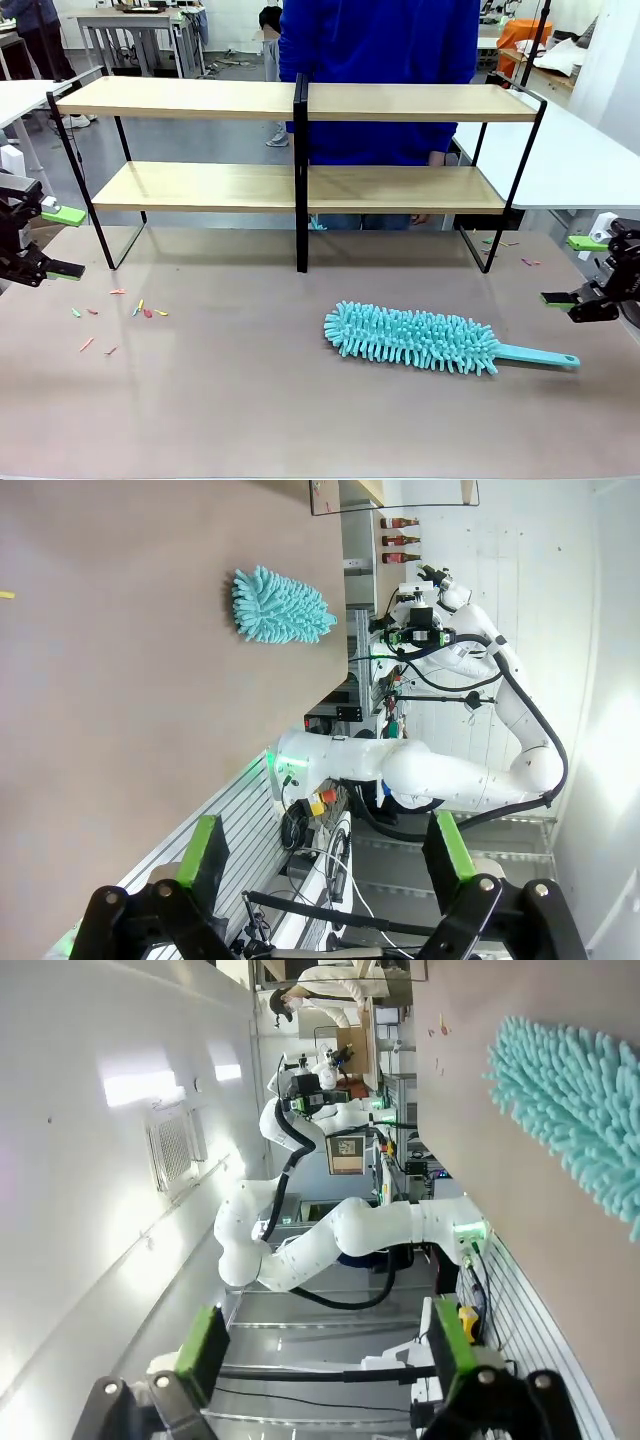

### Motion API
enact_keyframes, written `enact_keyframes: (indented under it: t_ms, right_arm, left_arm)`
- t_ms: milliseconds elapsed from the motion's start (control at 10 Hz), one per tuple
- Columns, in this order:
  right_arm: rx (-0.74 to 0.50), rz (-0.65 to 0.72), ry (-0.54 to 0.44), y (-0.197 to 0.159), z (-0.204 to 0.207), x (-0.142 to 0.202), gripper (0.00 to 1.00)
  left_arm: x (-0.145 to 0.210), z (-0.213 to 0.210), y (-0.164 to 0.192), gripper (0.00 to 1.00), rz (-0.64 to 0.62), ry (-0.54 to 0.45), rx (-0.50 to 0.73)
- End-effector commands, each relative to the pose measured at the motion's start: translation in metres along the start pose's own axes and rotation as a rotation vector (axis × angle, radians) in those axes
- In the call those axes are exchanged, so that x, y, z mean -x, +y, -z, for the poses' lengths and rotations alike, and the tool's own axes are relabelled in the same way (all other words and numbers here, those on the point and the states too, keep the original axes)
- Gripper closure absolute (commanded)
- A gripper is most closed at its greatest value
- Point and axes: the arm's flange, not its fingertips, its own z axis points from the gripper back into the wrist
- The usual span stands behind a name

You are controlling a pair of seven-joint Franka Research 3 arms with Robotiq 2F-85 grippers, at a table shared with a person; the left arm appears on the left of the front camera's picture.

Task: Clean the shelves.
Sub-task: Place the Duster on the table.

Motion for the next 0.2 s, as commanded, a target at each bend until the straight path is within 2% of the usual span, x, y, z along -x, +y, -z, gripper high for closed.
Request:
enact_keyframes:
  t_ms: [0, 100]
  right_arm:
    - [-0.005, -0.020, 0.004, -0.0009, -0.0008, 0.0042, 0.00]
    - [-0.005, -0.020, 0.004, -0.0009, -0.0008, 0.0042, 0.00]
  left_arm:
    - [0.0000, -0.0004, -0.0004, 0.00, 0.025, 0.000, 0.015]
    - [0.0000, -0.0004, -0.0004, 0.00, 0.025, 0.000, 0.015]
